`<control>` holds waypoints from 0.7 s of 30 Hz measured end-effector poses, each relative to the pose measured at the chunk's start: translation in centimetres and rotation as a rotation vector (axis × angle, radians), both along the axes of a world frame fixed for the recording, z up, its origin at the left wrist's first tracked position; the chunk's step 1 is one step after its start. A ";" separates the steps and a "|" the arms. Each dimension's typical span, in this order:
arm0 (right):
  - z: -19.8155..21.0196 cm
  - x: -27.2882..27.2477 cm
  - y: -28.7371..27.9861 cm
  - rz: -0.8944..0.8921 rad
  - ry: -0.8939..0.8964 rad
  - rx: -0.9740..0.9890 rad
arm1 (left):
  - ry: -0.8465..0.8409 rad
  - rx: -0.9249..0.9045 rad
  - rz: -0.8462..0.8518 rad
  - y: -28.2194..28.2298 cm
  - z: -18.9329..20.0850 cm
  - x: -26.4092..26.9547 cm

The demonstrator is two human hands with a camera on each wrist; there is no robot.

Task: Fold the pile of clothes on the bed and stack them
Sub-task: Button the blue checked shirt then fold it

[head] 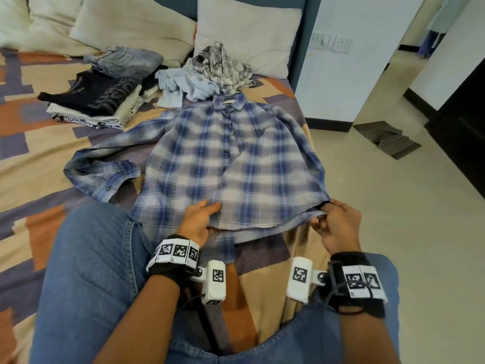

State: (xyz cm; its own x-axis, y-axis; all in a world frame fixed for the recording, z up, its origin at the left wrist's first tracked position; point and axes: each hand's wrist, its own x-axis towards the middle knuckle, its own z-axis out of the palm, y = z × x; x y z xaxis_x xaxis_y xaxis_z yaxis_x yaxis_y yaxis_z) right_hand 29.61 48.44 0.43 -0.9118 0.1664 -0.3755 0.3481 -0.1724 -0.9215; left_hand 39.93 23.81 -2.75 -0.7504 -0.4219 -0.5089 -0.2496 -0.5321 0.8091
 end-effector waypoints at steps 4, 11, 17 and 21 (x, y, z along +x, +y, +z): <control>-2.9 0.3 1.4 0.097 -0.197 0.221 | -0.288 -0.163 -0.363 0.8 -0.6 1.0; -1.8 -0.6 0.5 -0.054 -0.011 0.665 | -0.366 -0.476 -0.024 -2.2 0.1 -0.3; -2.2 -3.6 -1.9 0.407 -0.096 1.040 | -0.362 -0.508 -0.264 0.5 0.0 -0.8; -2.0 -2.7 -0.7 0.485 -0.094 0.975 | -0.392 -0.649 -0.247 0.8 -0.9 -1.4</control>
